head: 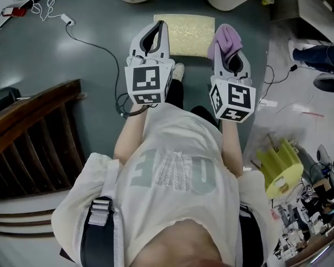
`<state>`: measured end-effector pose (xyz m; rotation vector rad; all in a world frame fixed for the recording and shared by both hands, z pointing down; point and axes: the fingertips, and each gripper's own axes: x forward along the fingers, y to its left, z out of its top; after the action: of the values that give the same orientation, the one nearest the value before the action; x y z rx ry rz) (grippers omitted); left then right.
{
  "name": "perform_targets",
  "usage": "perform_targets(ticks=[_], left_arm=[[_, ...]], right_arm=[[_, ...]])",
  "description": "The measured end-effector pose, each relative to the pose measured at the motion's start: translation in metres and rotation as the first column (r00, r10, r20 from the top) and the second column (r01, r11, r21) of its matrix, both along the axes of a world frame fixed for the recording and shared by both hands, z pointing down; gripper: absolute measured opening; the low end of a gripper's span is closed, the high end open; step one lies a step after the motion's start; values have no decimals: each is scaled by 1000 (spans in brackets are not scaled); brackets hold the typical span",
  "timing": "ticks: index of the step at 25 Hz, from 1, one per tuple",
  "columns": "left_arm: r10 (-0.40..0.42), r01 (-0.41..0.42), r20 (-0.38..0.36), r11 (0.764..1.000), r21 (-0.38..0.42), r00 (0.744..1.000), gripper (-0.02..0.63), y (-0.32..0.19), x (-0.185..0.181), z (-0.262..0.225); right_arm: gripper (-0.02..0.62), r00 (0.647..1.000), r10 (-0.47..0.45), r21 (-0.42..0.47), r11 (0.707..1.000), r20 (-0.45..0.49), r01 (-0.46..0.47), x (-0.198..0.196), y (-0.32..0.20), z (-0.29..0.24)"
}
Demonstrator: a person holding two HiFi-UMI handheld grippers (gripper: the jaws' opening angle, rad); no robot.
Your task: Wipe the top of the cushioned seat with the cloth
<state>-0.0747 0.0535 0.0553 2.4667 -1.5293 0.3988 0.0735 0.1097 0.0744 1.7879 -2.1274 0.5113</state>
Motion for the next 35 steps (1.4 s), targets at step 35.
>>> perform_targets(ticks=[35], left_arm=[[-82, 82, 0, 997, -2, 997, 6, -97, 40, 112]], right_arm=[[94, 993, -104, -9, 994, 63, 105, 37, -126, 109]])
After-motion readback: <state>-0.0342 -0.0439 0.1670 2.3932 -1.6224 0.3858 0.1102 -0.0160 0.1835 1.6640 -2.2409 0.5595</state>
